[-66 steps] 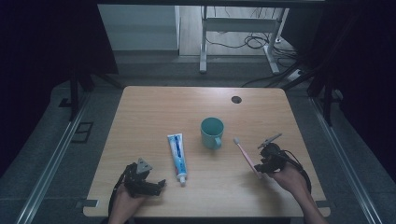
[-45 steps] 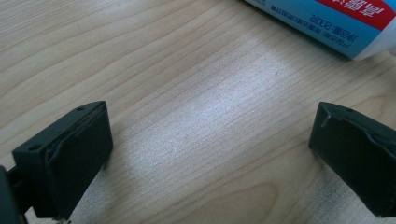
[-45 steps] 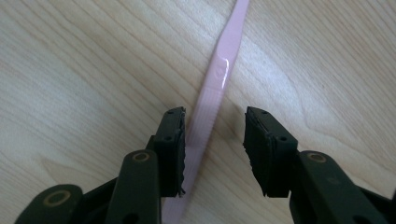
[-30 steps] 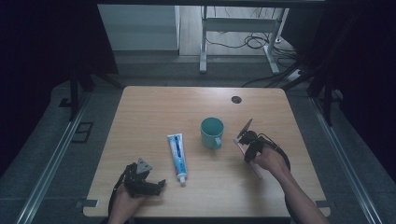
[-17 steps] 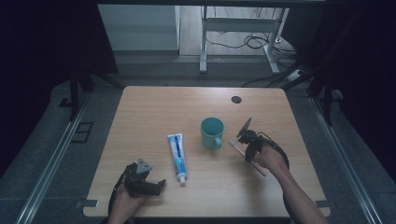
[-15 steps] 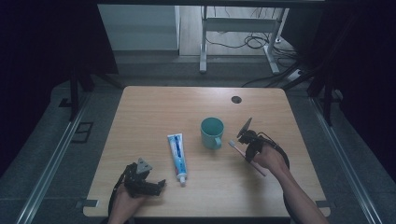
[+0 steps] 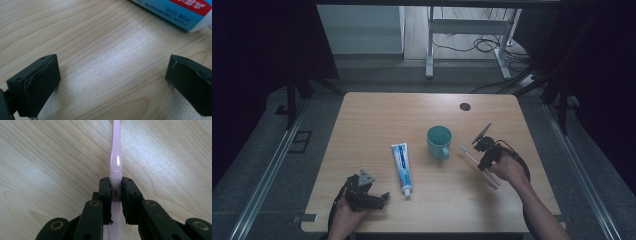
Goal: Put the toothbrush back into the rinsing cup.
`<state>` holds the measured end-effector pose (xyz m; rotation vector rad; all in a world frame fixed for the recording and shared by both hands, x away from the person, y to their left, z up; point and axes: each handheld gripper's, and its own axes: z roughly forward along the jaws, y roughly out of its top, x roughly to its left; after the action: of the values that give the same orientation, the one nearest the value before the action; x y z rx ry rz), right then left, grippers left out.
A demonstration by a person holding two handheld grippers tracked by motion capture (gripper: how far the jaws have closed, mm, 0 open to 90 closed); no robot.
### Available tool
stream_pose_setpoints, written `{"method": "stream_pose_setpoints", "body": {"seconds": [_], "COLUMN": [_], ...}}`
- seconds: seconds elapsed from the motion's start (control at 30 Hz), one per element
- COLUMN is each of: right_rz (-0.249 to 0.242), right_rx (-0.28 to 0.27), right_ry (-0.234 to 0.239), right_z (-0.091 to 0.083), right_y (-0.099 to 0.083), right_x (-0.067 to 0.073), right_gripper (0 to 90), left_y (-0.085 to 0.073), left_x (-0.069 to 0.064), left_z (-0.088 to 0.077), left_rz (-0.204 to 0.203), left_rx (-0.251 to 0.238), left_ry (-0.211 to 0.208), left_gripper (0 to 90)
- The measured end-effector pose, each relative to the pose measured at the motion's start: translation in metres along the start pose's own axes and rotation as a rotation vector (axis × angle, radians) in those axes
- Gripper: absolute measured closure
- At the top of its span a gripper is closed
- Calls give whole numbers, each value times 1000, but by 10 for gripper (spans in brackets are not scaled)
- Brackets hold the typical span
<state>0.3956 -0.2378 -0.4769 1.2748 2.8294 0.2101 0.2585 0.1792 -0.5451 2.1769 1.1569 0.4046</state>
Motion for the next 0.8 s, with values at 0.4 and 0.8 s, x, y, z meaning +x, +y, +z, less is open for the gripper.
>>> {"method": "stream_pose_setpoints", "body": {"seconds": [0.4,0.8], "right_rz": [-2,-23], "right_rx": [-138,-306], "right_ry": [8,35], "right_z": [-28,-52], "right_y": [-10,-15], "right_x": [-3,0], "right_gripper": [784,783], "left_y": [0,0], "left_x": [0,0], "left_z": [0,0], "left_rz": [0,1], "left_rx": [0,0], "left_ry": [0,0], "left_gripper": [0,0]}}
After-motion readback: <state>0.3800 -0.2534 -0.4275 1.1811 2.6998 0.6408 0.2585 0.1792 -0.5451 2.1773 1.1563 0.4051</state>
